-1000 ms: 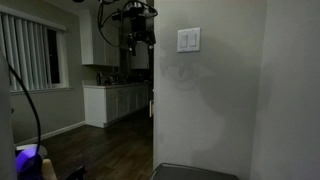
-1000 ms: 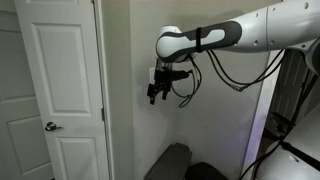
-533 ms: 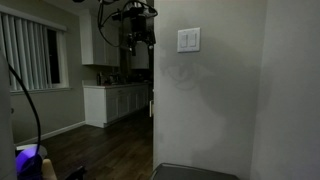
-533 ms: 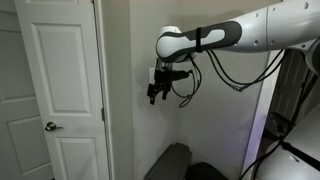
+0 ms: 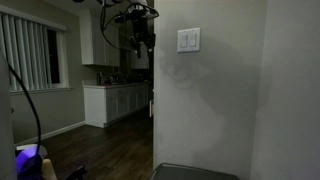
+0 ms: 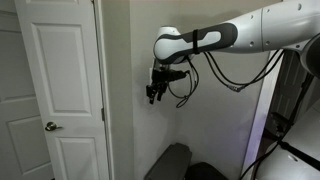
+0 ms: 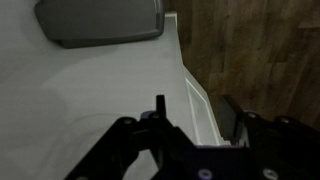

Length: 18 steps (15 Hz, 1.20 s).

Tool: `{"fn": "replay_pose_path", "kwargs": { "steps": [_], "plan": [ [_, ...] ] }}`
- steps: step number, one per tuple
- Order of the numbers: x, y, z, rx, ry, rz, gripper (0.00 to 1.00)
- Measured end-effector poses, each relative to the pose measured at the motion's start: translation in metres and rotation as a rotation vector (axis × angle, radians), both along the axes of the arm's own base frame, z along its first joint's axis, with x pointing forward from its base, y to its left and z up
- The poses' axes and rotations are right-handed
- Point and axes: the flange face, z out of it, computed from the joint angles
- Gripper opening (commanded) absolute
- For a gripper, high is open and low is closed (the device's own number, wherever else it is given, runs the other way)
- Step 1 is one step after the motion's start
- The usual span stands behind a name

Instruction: Turn on the left light switch

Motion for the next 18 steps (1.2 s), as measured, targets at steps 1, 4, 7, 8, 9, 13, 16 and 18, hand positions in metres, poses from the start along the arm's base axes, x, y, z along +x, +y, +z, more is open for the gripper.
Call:
{"fn": "replay_pose_path", "kwargs": {
  "steps": [1,4,7,8,9,13,16,18],
  "plan": [
    [0.008,-0.001,0.002,-0.007,-0.032,-0.009,0.23],
    [0.032,-0.011,0.008,-0.039,-0.135,-0.074,0.03],
    [0.044,-0.028,0.016,-0.074,-0.196,-0.159,0.00],
    [0.046,-0.034,0.019,-0.081,-0.207,-0.186,0.00],
    [0.048,-0.041,0.023,-0.086,-0.218,-0.210,0.00],
    [0.053,-0.058,0.038,-0.076,-0.281,-0.282,0.00],
    [0.058,-0.064,0.047,-0.053,-0.325,-0.318,0.00],
    [0.063,-0.067,0.049,-0.042,-0.341,-0.336,0.00]
  ]
}}
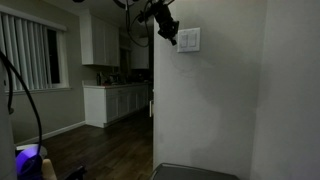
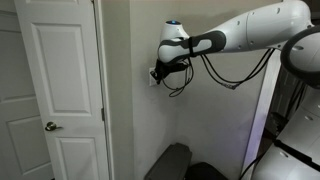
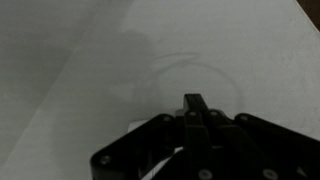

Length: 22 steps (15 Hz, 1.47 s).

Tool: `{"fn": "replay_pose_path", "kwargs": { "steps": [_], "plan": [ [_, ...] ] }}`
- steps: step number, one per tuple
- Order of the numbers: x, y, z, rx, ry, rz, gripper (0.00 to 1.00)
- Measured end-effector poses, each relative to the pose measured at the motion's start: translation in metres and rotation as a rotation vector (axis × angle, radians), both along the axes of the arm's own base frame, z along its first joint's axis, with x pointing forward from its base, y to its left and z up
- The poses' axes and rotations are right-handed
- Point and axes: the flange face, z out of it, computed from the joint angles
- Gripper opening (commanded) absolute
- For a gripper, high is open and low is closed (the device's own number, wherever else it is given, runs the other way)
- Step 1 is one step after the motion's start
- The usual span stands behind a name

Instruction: Turn on the left light switch

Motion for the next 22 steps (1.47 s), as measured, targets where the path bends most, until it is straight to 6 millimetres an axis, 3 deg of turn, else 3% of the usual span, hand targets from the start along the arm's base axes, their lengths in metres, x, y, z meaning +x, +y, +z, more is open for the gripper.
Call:
{"fn": "replay_pose_path", "kwargs": {
  "steps": [5,9,15,22],
  "plan": [
    [0.023,-0.008,-0.002,0.017,-0.019,-0.036,0.00],
    [0.036,-0.011,0.013,-0.001,-0.067,-0.066,0.00],
    [0.037,-0.010,0.046,-0.020,-0.139,-0.078,0.00],
    [0.039,-0.008,0.049,-0.031,-0.149,-0.078,0.00]
  ]
}}
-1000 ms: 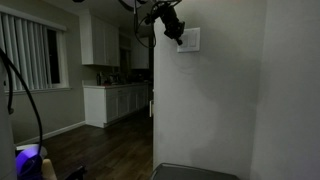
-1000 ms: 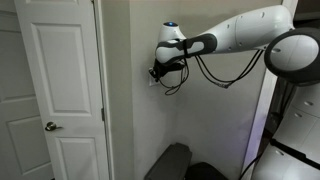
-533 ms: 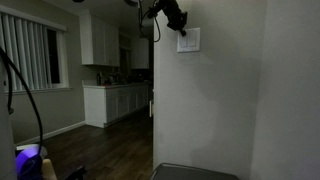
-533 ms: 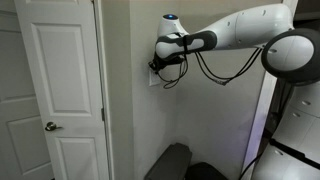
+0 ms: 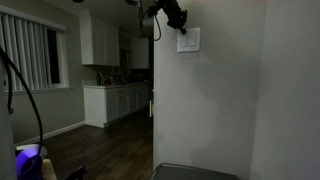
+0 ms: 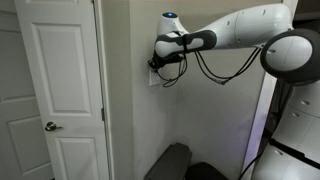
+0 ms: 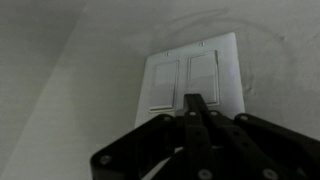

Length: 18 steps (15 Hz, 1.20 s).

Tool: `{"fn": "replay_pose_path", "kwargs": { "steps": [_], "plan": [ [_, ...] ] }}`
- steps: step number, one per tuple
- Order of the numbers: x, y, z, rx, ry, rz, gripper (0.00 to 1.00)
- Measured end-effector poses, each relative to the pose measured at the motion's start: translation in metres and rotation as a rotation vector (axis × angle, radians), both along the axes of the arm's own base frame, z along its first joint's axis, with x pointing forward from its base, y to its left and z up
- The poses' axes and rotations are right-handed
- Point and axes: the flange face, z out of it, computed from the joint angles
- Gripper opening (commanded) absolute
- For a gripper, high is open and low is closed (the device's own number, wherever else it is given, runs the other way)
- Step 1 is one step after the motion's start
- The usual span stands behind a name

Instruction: Turn on the left light switch

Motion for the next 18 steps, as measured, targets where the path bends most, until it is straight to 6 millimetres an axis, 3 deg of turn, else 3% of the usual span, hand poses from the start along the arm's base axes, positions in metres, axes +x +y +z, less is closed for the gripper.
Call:
{"fn": "replay_pose_path", "kwargs": {
  "steps": [11,18],
  "plan": [
    [-0.001,0.008,-0.018,-0.032,0.098,-0.017,0.00],
    [0.006,0.012,-0.022,-0.016,0.069,-0.012,0.00]
  ]
}}
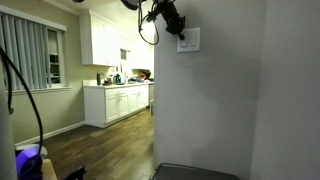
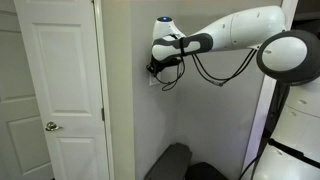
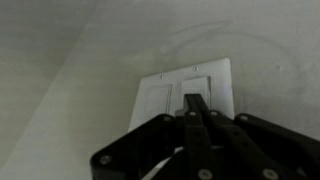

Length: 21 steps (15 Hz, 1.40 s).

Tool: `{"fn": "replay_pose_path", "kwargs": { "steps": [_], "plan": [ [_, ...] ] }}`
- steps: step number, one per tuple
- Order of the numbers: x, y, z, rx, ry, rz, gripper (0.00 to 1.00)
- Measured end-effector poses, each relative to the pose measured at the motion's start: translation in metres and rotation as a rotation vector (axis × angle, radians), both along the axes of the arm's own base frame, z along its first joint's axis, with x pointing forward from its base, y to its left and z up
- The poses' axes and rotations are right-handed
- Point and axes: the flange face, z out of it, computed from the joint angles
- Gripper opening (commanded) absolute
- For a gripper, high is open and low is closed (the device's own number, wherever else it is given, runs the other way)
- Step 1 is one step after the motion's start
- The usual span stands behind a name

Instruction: Turn on the left light switch

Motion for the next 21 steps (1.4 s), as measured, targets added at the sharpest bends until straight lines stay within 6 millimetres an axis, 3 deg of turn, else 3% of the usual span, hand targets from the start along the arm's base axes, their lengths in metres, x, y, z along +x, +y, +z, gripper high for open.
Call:
{"fn": "replay_pose_path", "kwargs": {
  "steps": [6,21],
  "plan": [
    [0.000,-0.001,-0.001,0.016,-0.004,-0.034,0.00],
    [-0.025,-0.002,-0.035,0.077,0.235,-0.002,0.00]
  ]
}}
